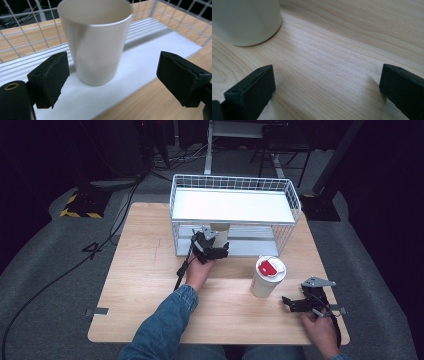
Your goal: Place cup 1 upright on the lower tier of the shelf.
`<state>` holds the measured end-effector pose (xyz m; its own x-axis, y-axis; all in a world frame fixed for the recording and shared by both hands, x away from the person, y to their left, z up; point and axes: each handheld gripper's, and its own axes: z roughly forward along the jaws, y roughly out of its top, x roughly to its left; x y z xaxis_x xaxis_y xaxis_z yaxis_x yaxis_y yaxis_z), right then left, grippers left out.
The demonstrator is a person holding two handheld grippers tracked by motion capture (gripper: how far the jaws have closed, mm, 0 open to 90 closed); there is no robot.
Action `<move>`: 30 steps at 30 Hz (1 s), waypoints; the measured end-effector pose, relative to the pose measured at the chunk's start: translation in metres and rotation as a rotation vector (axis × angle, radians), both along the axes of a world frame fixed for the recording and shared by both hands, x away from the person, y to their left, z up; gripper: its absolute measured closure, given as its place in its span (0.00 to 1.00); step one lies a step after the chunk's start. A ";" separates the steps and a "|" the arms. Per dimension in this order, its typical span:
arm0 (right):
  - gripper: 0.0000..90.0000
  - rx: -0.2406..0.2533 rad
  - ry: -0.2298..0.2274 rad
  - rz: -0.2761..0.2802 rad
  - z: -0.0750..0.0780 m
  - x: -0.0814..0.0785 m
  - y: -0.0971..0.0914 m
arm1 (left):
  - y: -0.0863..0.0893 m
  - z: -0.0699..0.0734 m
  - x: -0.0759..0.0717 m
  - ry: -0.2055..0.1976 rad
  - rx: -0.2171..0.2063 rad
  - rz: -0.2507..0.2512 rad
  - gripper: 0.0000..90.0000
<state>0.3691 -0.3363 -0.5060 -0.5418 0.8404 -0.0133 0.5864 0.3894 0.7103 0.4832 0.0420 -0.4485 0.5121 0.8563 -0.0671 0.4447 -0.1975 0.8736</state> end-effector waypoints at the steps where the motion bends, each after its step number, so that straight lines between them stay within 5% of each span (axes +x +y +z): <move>1: 0.01 0.001 0.001 0.000 0.000 0.000 0.000 | 0.001 0.002 -0.004 -0.004 -0.005 -0.003 0.13; 16: 0.01 0.001 0.001 0.000 0.000 0.000 0.000 | 0.033 0.026 -0.056 -0.056 0.022 -0.027 0.15; 30: 0.01 0.002 0.003 0.000 0.000 0.000 0.000 | 0.064 0.043 -0.096 -0.039 0.040 -0.048 0.16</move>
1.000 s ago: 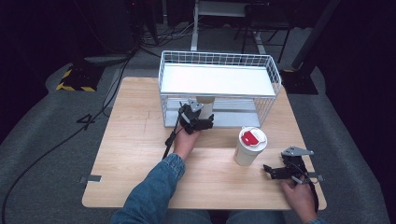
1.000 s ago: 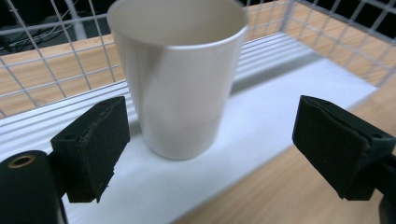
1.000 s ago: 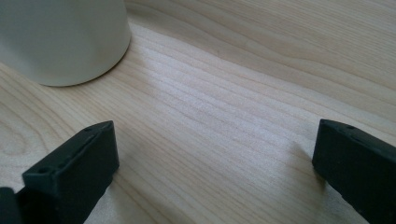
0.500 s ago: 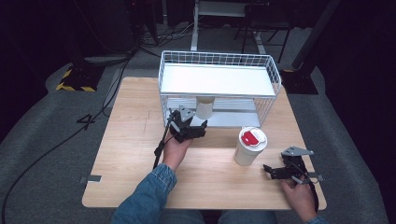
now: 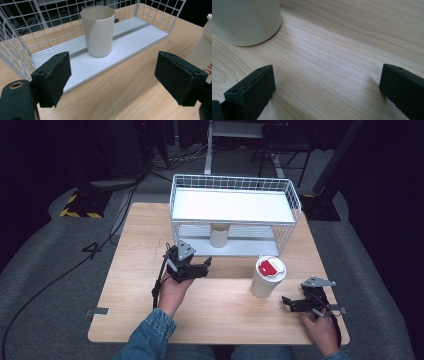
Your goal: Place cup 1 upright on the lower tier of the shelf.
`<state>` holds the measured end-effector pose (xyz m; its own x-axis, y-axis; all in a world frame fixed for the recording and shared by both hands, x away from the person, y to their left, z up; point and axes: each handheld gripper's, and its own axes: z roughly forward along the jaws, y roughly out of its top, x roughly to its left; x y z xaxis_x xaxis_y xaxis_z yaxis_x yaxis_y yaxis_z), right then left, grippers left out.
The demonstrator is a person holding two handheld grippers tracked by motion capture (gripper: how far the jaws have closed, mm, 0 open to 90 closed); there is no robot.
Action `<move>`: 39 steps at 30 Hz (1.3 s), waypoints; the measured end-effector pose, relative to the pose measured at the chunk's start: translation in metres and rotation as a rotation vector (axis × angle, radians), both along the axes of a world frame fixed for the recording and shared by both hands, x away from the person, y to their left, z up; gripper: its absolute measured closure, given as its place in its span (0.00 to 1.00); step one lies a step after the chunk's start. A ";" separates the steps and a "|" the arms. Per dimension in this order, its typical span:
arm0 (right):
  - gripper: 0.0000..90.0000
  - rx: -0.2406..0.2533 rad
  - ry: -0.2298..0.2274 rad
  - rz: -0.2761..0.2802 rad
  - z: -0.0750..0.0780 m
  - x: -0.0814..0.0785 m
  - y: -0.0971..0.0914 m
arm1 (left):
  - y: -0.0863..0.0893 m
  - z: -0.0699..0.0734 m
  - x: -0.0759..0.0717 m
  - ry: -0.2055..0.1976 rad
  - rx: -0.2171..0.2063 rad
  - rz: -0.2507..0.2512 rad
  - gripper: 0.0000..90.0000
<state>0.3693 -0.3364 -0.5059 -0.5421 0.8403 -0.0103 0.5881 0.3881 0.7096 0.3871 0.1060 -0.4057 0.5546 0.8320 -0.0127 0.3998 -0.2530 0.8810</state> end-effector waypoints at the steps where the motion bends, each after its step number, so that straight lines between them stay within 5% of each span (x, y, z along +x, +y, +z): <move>1: 0.01 0.000 0.000 0.000 0.000 0.000 0.000 | 0.002 0.000 -0.003 -0.001 -0.003 0.001 0.16; 11: 0.01 0.001 0.000 -0.002 0.000 0.000 0.000 | 0.034 -0.011 -0.031 0.041 -0.018 0.017 0.16; 18: 0.01 0.001 0.000 -0.001 0.000 0.000 0.000 | 0.048 -0.018 -0.036 0.094 -0.026 0.007 0.17; 27: 0.01 -0.001 -0.002 -0.001 0.000 0.000 0.000 | 0.056 -0.041 -0.041 0.154 0.056 -0.038 0.17; 39: 0.01 0.000 -0.001 -0.001 0.000 0.000 0.000 | 0.067 -0.071 -0.047 0.246 0.114 -0.010 0.17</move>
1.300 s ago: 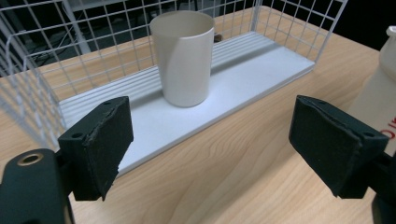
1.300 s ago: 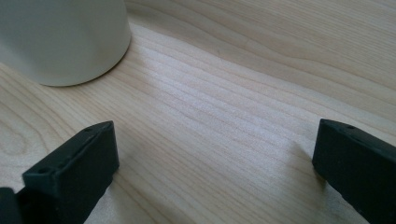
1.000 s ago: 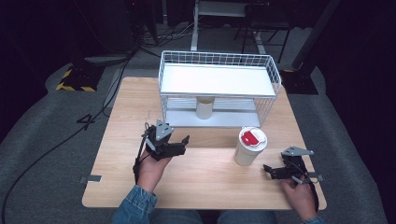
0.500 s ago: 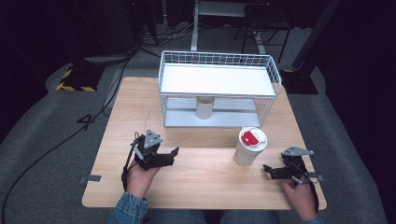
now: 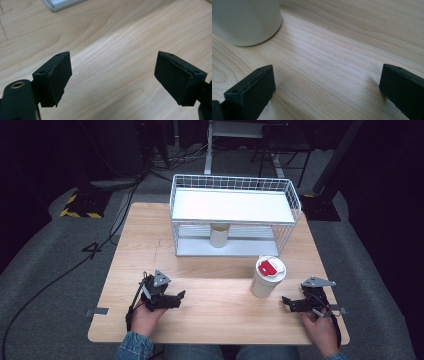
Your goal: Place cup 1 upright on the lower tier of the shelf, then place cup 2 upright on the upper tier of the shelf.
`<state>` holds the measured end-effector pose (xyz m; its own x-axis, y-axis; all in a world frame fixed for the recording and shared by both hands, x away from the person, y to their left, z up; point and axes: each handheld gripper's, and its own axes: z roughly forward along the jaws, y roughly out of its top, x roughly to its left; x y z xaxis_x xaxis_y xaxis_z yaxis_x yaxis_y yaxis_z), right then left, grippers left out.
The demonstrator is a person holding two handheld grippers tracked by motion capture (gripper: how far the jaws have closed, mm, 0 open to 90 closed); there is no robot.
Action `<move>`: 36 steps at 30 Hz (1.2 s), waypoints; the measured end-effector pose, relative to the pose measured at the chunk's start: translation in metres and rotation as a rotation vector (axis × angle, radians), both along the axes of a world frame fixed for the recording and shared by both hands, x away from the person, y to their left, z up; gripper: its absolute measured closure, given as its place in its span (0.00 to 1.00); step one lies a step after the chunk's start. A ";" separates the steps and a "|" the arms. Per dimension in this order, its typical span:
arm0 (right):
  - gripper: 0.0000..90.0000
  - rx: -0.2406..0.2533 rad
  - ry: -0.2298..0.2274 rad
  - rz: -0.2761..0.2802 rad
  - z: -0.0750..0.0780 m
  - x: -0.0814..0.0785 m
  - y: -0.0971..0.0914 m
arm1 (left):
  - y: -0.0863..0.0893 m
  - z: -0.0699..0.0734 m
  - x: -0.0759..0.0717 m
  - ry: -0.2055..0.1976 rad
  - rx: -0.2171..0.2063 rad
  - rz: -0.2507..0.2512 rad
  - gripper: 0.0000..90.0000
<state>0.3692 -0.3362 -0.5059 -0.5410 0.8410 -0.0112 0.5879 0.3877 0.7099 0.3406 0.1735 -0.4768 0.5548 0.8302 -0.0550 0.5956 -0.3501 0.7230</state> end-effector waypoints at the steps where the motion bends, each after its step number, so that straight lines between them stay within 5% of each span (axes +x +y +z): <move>1: 0.01 0.001 0.001 -0.001 0.000 0.000 0.000 | 0.001 -0.002 -0.001 0.008 0.004 0.000 0.17; 14: 0.01 0.001 0.001 0.000 0.000 0.000 0.000 | 0.007 -0.019 -0.009 0.052 0.046 0.004 0.17; 17: 0.01 0.001 0.001 0.000 0.000 0.000 0.000 | 0.008 -0.023 -0.008 0.056 0.084 0.015 0.16; 20: 0.01 0.002 0.001 0.000 0.000 0.000 0.000 | 0.012 -0.027 -0.007 0.039 0.040 0.035 0.14; 36: 0.01 0.001 0.002 0.000 0.000 0.000 0.000 | 0.010 -0.028 -0.005 0.025 0.055 0.052 0.14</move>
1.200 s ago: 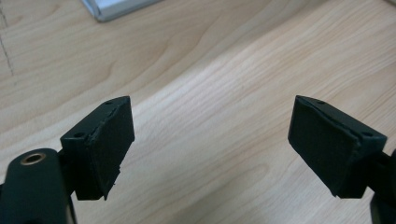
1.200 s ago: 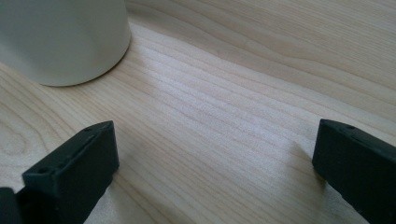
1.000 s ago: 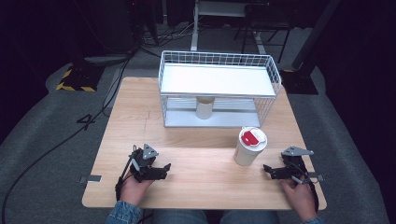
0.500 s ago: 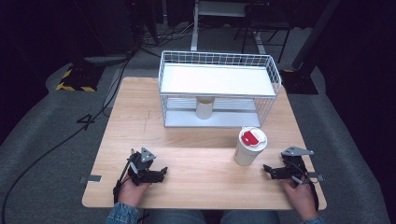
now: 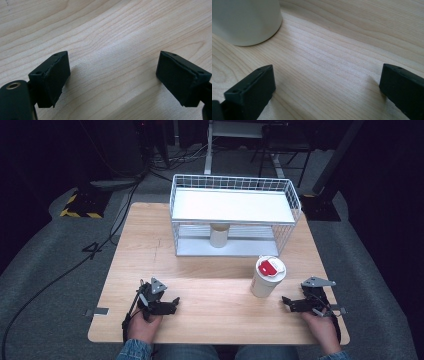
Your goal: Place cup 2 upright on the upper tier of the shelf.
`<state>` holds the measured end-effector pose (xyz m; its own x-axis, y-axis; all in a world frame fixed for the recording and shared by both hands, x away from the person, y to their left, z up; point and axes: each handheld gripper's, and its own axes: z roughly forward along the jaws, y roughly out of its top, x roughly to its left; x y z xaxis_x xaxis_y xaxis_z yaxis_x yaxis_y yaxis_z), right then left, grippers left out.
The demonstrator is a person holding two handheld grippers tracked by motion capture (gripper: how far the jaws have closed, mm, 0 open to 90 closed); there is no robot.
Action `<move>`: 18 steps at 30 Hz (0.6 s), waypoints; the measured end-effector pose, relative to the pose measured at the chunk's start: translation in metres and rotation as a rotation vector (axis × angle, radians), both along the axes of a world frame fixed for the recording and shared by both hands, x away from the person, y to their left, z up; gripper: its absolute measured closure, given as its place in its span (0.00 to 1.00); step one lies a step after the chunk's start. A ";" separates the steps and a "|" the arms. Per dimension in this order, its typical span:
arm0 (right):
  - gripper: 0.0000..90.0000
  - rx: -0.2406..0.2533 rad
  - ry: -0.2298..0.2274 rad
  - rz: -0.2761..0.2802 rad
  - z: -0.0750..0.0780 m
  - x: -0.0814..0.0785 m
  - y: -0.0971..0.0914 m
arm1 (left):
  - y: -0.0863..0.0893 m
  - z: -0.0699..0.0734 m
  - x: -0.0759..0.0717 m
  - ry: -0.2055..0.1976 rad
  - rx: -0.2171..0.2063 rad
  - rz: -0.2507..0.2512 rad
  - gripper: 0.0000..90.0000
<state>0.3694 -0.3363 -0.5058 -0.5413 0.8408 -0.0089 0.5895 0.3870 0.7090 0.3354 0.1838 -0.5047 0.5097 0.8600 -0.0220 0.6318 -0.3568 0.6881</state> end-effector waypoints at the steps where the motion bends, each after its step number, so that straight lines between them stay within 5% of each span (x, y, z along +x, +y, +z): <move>1: 0.01 0.001 0.000 0.000 0.000 0.000 0.000 | 0.000 0.000 0.000 0.001 -0.005 0.005 0.14; 7: 0.01 0.028 0.007 -0.036 0.000 0.001 -0.001 | -0.001 0.000 0.001 0.000 -0.004 0.006 0.14; 18: 0.03 0.072 0.001 -0.006 0.004 -0.001 -0.006 | -0.001 0.000 0.001 0.000 -0.003 0.005 0.14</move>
